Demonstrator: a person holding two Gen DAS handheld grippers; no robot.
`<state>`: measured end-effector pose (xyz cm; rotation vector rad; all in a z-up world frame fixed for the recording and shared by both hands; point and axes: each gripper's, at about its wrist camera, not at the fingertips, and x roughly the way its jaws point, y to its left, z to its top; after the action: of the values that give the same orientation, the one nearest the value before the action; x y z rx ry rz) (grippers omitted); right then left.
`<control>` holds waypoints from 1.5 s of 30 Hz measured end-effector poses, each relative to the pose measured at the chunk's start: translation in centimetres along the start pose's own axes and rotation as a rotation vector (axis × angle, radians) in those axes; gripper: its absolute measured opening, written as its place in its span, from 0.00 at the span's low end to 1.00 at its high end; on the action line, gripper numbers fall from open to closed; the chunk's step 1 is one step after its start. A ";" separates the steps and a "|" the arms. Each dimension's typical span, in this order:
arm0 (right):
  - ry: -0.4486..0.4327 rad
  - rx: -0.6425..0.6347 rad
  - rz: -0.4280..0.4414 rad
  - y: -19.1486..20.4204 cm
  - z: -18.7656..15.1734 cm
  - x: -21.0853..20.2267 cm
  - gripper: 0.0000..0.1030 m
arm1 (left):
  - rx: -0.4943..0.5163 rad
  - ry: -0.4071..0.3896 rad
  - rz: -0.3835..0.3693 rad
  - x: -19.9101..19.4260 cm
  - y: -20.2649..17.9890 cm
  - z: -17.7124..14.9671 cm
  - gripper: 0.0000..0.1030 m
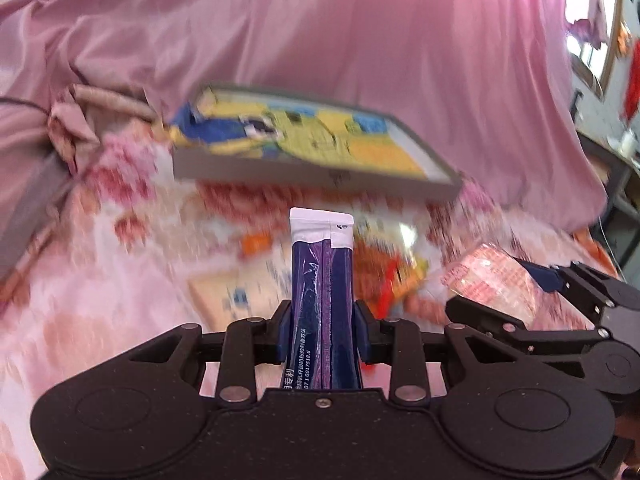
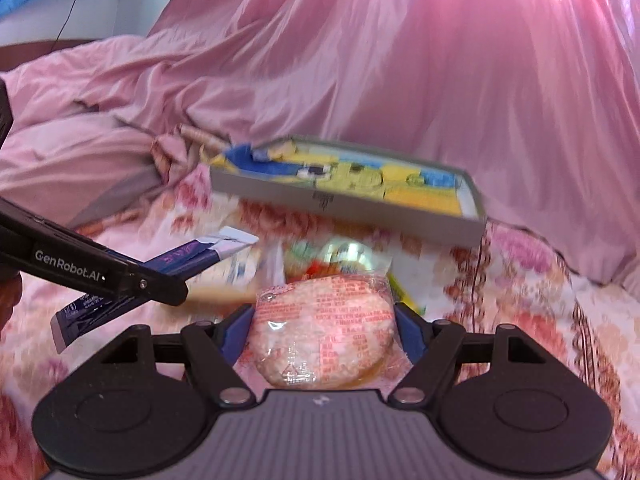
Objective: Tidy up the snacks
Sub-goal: 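Carry both packs into the grey tray and open both tools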
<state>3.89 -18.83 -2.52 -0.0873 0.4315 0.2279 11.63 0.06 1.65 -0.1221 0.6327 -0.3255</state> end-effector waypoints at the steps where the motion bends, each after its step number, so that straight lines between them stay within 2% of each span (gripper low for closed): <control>1: -0.009 -0.002 0.002 -0.4 0.7 0.4 0.75 | 0.002 -0.007 0.006 0.3 0.0 1.0 0.32; 9: -0.051 -0.012 0.028 -3.5 7.4 5.5 0.75 | -0.027 -0.097 0.065 4.4 1.7 10.7 0.33; 12: -0.056 -0.021 0.035 -4.0 9.7 8.2 0.75 | -0.059 -0.107 0.089 6.5 2.7 13.2 0.33; 18: -0.042 0.041 0.035 -5.4 13.1 13.9 0.75 | -0.094 -0.112 0.123 11.7 5.0 16.9 0.32; 22: -0.026 0.083 0.020 -6.5 14.0 17.3 0.75 | -0.102 -0.091 0.149 14.9 6.1 18.3 0.33; 29: 0.015 0.146 -0.004 -8.3 13.5 22.2 0.75 | -0.104 -0.028 0.173 19.0 6.5 18.4 0.33; 36: 0.076 0.150 -0.051 -8.0 12.8 24.3 0.76 | -0.130 0.013 0.198 20.9 6.7 18.7 0.35; 37: 0.081 0.154 -0.046 -8.0 12.7 24.5 0.76 | -0.126 0.011 0.199 20.9 6.6 18.7 0.36; 39: 0.083 0.159 -0.039 -7.9 12.5 24.6 0.80 | -0.112 -0.001 0.205 20.8 6.4 18.6 0.46; 41: 0.075 0.155 -0.042 -7.7 12.4 24.4 0.86 | -0.101 -0.012 0.213 20.4 6.1 18.6 0.66; 45: 0.046 0.153 -0.043 -7.6 12.5 23.5 0.91 | -0.102 -0.063 0.215 18.6 5.7 19.0 0.79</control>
<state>31.49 -19.88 -0.91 0.0483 0.4907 0.1501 38.59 -0.59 5.27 -0.1595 0.5936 -0.0813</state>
